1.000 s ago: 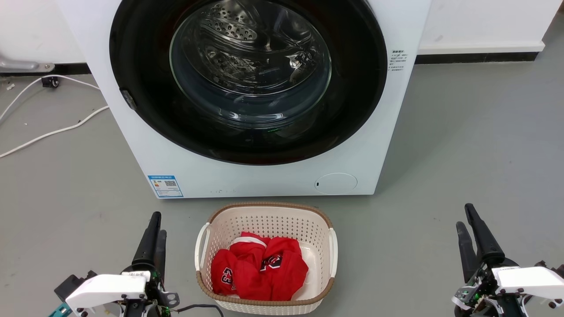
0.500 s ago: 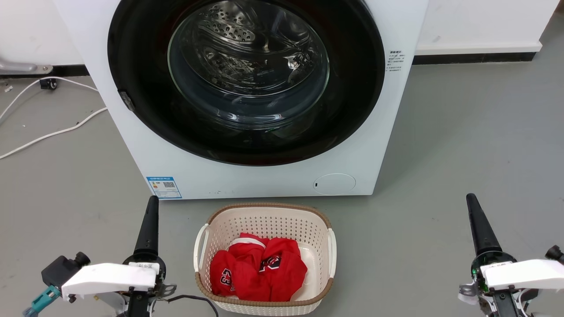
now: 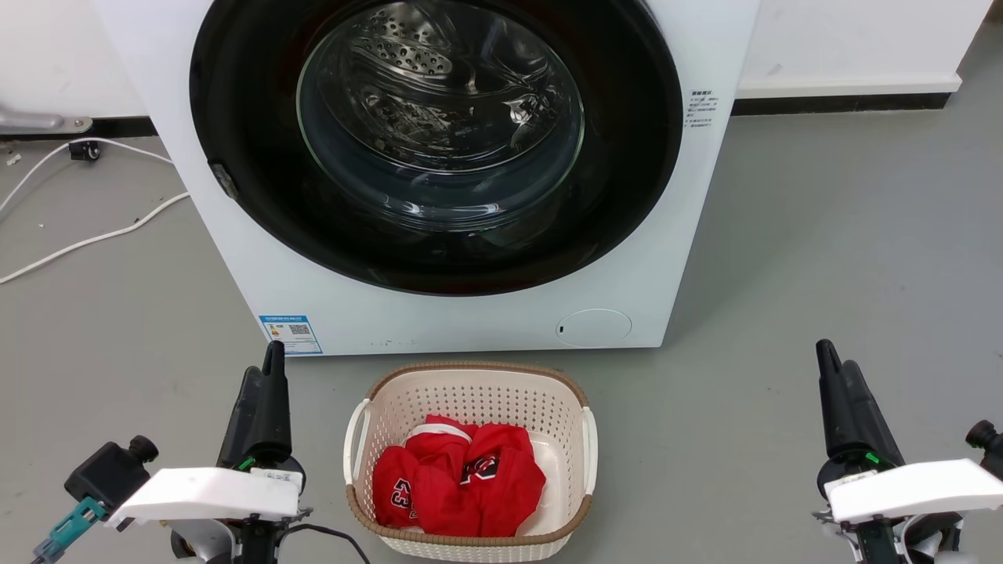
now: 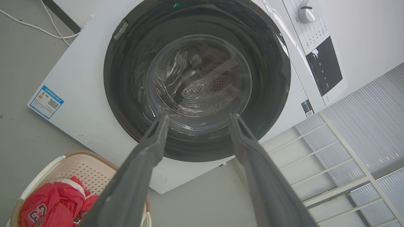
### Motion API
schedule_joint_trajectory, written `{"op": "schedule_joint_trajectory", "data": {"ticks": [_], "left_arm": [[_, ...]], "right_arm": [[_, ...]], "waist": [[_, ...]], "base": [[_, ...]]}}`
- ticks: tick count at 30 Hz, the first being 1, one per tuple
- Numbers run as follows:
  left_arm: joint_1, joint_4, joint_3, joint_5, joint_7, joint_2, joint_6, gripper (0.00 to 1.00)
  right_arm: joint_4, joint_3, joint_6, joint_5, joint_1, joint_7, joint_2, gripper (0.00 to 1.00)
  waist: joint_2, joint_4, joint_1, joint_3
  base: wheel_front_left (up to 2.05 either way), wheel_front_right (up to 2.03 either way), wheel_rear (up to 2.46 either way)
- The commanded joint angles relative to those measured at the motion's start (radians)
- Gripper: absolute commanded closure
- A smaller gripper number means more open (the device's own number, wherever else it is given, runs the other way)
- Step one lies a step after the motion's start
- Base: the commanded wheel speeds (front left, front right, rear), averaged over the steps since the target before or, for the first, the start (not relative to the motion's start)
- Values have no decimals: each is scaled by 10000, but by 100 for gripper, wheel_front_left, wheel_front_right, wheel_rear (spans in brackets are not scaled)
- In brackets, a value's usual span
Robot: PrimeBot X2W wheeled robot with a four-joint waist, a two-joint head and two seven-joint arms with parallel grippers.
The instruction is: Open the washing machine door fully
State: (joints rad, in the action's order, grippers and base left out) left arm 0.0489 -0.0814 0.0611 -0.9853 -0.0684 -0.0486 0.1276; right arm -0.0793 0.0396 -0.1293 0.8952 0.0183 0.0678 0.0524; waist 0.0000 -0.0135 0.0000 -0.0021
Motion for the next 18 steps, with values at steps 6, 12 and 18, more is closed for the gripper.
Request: {"op": "schedule_joint_trajectory", "data": {"ticks": [6, 12, 18], "left_arm": [[-24, 325, -115, 1234, -272, -32, 23, 0], [-83, 342, -189, 2289, -452, -32, -10, 0], [-142, 332, -246, 3216, -622, -31, -89, 0]], "right_arm": [[321, -148, -17, -1503, -42, 258, 10, 0], [416, -220, -17, -2529, -105, 441, 6, 0], [407, -274, -18, -3351, -137, 555, 2, 0]], "waist": [[0, -11, 0, -14], [0, -20, 0, -32], [0, -29, 0, -50]], "base": [[0, 0, 0], [0, 0, 0], [0, 0, 0]]}}
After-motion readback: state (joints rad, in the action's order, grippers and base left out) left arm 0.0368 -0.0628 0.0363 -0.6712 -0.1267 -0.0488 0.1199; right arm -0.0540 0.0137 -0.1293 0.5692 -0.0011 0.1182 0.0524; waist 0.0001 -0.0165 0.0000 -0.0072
